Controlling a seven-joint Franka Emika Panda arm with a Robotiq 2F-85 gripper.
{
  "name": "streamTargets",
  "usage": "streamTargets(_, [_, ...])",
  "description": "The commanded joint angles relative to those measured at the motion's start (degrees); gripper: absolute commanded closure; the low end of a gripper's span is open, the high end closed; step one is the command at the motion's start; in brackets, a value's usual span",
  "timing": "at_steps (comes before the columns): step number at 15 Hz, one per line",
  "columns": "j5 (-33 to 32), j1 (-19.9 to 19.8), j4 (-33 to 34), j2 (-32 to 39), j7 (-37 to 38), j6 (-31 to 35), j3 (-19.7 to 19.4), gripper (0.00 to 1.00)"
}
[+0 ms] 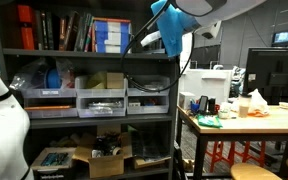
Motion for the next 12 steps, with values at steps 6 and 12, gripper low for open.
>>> streamTargets(6, [-1.83, -0.59, 2.41, 4.88, 0.27, -1.73, -0.26, 0.93])
streamTargets(12, [-1.18, -0.41, 1.78, 7.27, 0.29, -0.58, 1.12, 0.93])
